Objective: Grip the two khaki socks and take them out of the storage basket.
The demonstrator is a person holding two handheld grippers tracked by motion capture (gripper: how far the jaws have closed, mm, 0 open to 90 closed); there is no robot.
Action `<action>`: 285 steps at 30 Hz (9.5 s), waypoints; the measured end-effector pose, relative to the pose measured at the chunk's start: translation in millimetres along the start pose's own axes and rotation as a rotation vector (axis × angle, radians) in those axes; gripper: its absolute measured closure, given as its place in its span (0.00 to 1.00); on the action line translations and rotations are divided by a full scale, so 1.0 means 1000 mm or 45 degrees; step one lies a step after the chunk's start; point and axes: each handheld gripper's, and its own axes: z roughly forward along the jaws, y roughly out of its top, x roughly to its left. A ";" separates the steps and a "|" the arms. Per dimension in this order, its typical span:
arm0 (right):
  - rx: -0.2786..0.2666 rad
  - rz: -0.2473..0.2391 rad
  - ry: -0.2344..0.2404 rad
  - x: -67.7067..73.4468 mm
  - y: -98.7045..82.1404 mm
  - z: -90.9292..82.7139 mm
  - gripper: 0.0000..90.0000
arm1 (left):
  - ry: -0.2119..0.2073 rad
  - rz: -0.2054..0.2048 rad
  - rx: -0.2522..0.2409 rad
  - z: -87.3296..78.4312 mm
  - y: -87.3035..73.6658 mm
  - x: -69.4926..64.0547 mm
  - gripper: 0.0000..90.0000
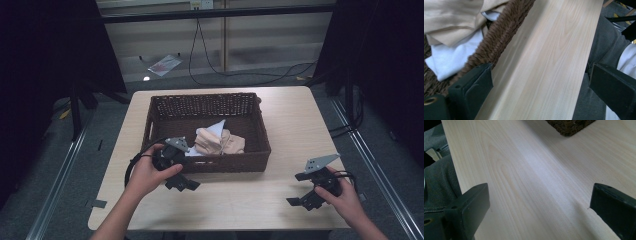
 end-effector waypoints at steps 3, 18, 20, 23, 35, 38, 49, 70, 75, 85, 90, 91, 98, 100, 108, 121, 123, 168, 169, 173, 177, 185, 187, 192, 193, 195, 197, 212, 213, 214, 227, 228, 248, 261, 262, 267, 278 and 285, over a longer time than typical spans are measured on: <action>0.000 -0.001 0.003 0.000 0.000 0.000 0.02 | 0.001 -0.001 0.005 -0.004 0.004 0.002 0.05; -0.017 0.001 0.017 0.000 0.000 0.000 0.02 | 0.080 -0.145 0.024 -0.013 0.027 0.036 0.05; -0.015 0.000 0.019 0.000 0.000 0.000 0.02 | 0.088 -0.153 0.032 -0.012 0.031 0.041 0.05; -0.007 -0.002 0.013 0.000 0.000 0.000 0.02 | 0.114 -0.178 0.025 -0.010 0.034 0.046 0.05; -0.001 -0.008 0.015 0.000 0.000 0.001 0.02 | 0.201 -0.295 0.002 0.014 0.060 0.077 0.05; 0.000 -0.009 0.014 0.000 0.000 0.001 0.02 | 0.213 -0.307 0.008 0.022 0.064 0.082 0.05; -0.001 -0.008 0.020 0.000 0.000 0.001 0.02 | 0.275 -0.348 0.049 0.043 0.064 0.104 0.12; 0.004 -0.014 0.018 0.000 0.000 0.001 0.02 | 0.234 -0.442 0.064 0.064 0.063 0.119 0.91; 0.003 -0.014 0.019 -0.001 0.001 0.000 0.02 | 0.229 -0.449 0.065 0.055 0.068 0.114 0.94; -0.006 -0.009 0.022 -0.001 0.001 -0.001 0.02 | 0.222 -0.449 0.049 0.027 0.080 0.107 0.94; -0.009 -0.009 0.027 -0.001 0.001 0.000 0.02 | 0.204 -0.465 0.058 0.034 0.079 0.110 0.94; -0.007 -0.007 0.028 -0.001 0.001 0.000 0.02 | 0.201 -0.464 0.053 0.034 0.079 0.110 0.94; -0.010 -0.010 0.032 -0.001 0.001 0.000 0.02 | 0.206 -0.472 0.053 0.037 0.076 0.113 0.88; -0.009 -0.009 0.035 -0.001 0.001 0.000 0.02 | 0.216 -0.473 0.057 0.037 0.075 0.114 0.83; -0.003 -0.012 0.031 -0.001 0.001 0.001 0.02 | 0.239 -0.472 0.056 0.039 0.072 0.117 0.81; -0.013 -0.006 0.037 -0.002 0.001 0.000 0.02 | 0.212 -0.415 0.131 0.018 0.097 0.100 1.00; -0.016 -0.003 0.036 -0.002 0.001 0.000 0.02 | 0.213 -0.419 0.133 0.011 0.102 0.096 1.00; -0.019 -0.009 0.050 -0.001 0.002 -0.001 0.02 | 0.063 -0.314 0.135 -0.098 0.124 0.028 0.99; -0.018 -0.010 0.051 0.000 0.002 -0.001 0.02 | 0.054 -0.302 0.137 -0.097 0.124 0.026 0.99; -0.013 -0.013 0.044 0.000 0.002 -0.001 0.02 | 0.039 -0.277 0.143 -0.092 0.123 0.021 0.99; -0.016 -0.012 0.046 0.000 0.001 -0.001 0.02 | 0.016 -0.232 0.153 -0.083 0.120 0.013 0.99; -0.014 -0.006 0.043 0.000 0.002 -0.001 0.02 | -0.023 -0.174 0.171 -0.074 0.119 0.000 0.99; -0.016 -0.006 0.045 0.000 0.002 -0.001 0.02 | -0.049 -0.144 0.175 -0.067 0.118 -0.006 0.99; -0.017 -0.012 0.046 0.000 0.002 -0.001 0.02 | -0.064 -0.109 0.188 -0.058 0.116 -0.012 0.99; -0.018 -0.011 0.046 0.000 0.002 -0.001 0.02 | -0.073 -0.109 0.184 -0.056 0.115 -0.013 0.99; -0.019 -0.013 0.046 0.000 0.002 -0.001 0.02 | -0.071 -0.109 0.187 -0.055 0.114 -0.014 0.99; -0.017 -0.011 0.044 0.000 0.002 -0.001 0.02 | -0.088 -0.102 0.191 -0.050 0.113 -0.015 0.99; -0.014 -0.013 0.033 0.000 0.002 -0.001 0.02 | -0.149 -0.074 0.237 -0.010 0.101 -0.020 0.99; -0.015 -0.013 0.033 0.000 0.002 -0.001 0.02 | -0.150 -0.069 0.238 -0.008 0.100 -0.020 0.99; -0.015 -0.014 0.032 0.000 0.002 -0.001 0.02 | -0.149 -0.068 0.228 -0.007 0.099 -0.020 0.99; -0.020 -0.010 0.039 -0.001 0.002 -0.001 0.02 | -0.154 -0.058 0.215 -0.024 0.105 -0.026 0.99; -0.021 -0.011 0.040 -0.001 0.002 -0.001 0.02 | -0.158 -0.047 0.215 -0.025 0.105 -0.026 0.99; -0.027 -0.012 0.043 -0.001 0.002 -0.002 0.02 | -0.130 -0.045 0.196 -0.014 0.098 -0.027 0.58; -0.018 -0.013 0.044 0.000 0.002 -0.002 0.02 | 0.093 -0.072 0.158 -0.006 0.092 0.011 0.21; -0.019 -0.015 0.044 0.000 0.002 -0.002 0.02 | 0.133 -0.092 0.171 -0.004 0.090 0.019 0.21; -0.019 -0.013 0.049 0.000 0.002 -0.001 0.02 | 0.163 -0.141 0.158 0.003 0.086 0.037 0.19; -0.016 -0.011 0.053 0.000 0.002 0.000 0.02 | 0.270 -0.239 0.152 0.031 0.066 0.088 0.18; -0.014 -0.012 0.052 0.000 0.002 0.000 0.02 | 0.276 -0.271 0.159 0.043 0.057 0.104 0.20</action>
